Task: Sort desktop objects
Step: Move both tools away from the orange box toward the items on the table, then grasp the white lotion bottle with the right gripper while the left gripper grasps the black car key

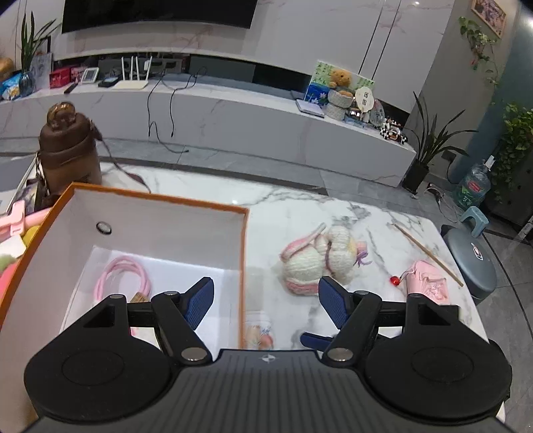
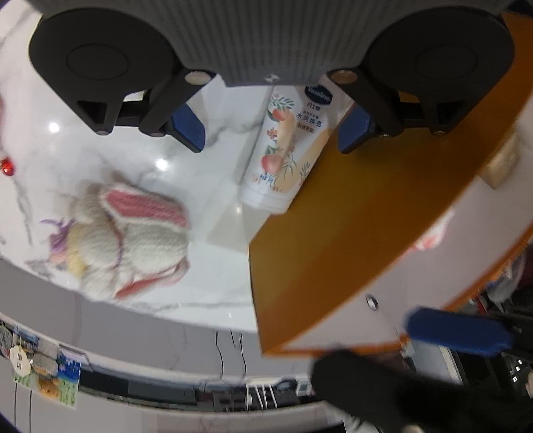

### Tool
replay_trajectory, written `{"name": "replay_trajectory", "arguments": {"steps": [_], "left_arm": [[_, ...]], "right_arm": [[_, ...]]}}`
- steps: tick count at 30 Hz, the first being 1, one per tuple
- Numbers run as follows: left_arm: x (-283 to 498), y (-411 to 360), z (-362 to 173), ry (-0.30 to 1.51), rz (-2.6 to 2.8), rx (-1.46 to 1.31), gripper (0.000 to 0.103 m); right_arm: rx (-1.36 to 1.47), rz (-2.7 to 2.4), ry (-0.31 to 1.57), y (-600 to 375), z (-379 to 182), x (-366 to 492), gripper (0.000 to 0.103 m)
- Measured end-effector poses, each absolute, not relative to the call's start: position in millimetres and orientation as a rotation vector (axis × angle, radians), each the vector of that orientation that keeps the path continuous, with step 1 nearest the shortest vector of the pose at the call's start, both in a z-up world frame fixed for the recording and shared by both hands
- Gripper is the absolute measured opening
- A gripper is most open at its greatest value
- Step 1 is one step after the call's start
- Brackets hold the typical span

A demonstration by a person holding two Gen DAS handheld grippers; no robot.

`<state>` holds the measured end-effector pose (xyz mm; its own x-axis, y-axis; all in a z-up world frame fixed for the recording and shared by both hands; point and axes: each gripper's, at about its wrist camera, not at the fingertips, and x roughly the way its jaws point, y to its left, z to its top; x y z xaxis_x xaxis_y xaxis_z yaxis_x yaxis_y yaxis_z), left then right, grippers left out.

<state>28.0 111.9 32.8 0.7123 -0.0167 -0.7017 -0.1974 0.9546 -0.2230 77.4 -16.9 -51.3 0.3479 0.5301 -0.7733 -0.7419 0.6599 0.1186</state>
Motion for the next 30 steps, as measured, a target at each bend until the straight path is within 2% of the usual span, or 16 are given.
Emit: {"name": "replay_trajectory", "arguments": {"steps": [2,4,6,16,22,26,30], "left_arm": [[26,116,33,0.776,0.102,-0.295,0.082],[22,119,34,0.776,0.099,-0.287,0.082],[18,121,35,0.772,0.100,-0.285,0.082],[11,102,38,0.747,0.070,-0.251,0.082],[13,55,32,0.770,-0.063,-0.165,0.082],[14,15,12,0.811,-0.145,-0.013,0.081],[12,-20,-18,0.860,-0.208,0.104,0.070]], "right_arm": [[-0.287,0.824,0.878,-15,-55,81,0.082],[-0.343,0.824,0.859,-11,-56,81,0.079],[-0.406,0.827,0.824,-9,-54,77,0.053],[-0.392,0.761,0.829,-65,-36,102,0.052],[-0.336,0.683,0.853,-123,-27,120,0.052],[-0.323,0.663,0.864,-154,-31,116,0.052],[-0.317,0.660,0.874,-187,-34,107,0.052]]}}
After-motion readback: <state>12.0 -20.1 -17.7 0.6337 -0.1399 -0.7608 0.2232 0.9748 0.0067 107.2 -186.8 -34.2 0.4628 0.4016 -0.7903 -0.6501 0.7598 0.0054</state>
